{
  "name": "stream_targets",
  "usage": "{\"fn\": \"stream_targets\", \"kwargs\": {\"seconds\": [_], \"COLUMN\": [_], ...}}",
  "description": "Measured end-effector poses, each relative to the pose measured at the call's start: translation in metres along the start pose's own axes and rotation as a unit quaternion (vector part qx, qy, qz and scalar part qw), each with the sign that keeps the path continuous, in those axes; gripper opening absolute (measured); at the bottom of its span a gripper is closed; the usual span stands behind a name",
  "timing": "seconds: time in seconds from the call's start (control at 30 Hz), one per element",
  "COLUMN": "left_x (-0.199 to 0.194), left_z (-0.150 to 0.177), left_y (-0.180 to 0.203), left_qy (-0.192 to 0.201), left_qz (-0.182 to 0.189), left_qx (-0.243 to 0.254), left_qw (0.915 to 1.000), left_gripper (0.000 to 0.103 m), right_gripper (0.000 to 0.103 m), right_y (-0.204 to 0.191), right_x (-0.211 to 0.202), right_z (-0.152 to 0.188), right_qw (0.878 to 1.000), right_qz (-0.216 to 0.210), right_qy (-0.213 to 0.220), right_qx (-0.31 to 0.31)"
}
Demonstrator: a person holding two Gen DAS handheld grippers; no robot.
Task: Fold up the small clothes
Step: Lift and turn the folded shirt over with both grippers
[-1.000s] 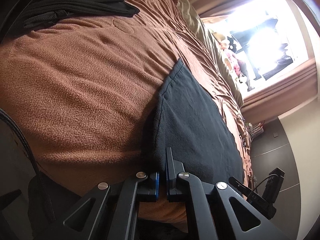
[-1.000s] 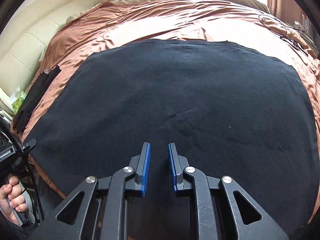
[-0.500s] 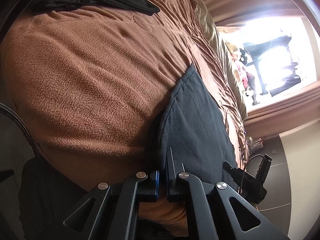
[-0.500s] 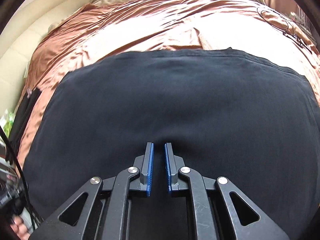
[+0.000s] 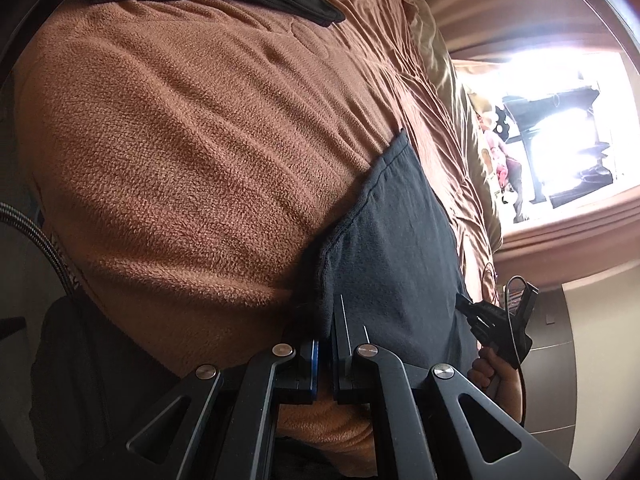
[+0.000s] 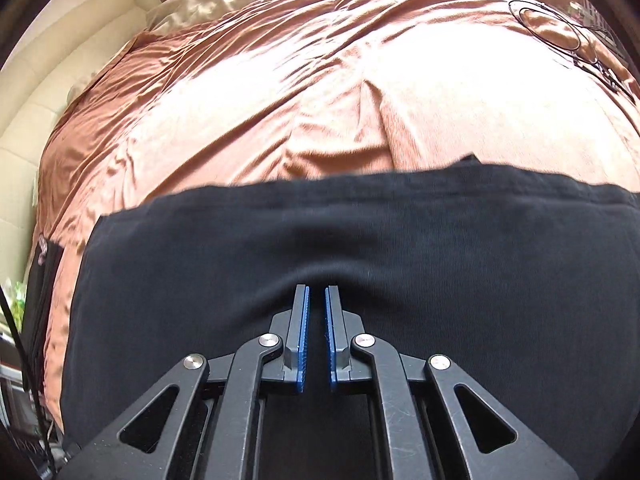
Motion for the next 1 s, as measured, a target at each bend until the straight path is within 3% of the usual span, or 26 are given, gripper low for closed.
{"fn": "stream_targets", "kwargs": {"seconds": [0.2,0.33,0.6,1.0], "left_x": [0.003,0.002,-0.01,-0.012], "left_z": [-0.001,-0.003,-0.011,-0.014], "left_y": [0.0,0.007,0.043,0.136], "left_qy": [0.0,-0.001,0.005,-0.002], "left_qz": [-0.003,0.007,0.069,0.139], "left_qx": [-0.003,-0.009,0.007,0.081], "left_qw": [1.0,0.9999,0.9976,0.987], "left_gripper": [0.004,0.003,0.003,0.003], "right_gripper": [0.0,0.0,0.001,0.001], "right_y": [0.005,-0.001,-0.005,0.003], "right_x": [0.012,-0.007,-0.038,-0.073], "right_z": [-0.02,-0.016,0.033,0.116], "right_qw": [1.0,1.0,0.999,0.995], "right_qz": [-0.003,-0.017,-0.051,-0.086], "right_qy": [-0.007,0.002,-0.009,-0.039], "right_qx": [0.025,0.023,0.001,-0.016]}}
Point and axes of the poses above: each gripper's, at about its wrist camera, not at the fingertips, and x roughly the way its jaws point, y to its right, z to its underside, the point moved 9 cm from there along x, roughly the way its jaws point, and after that the axes turned 9 degrees about z, right-handed, at the moved point
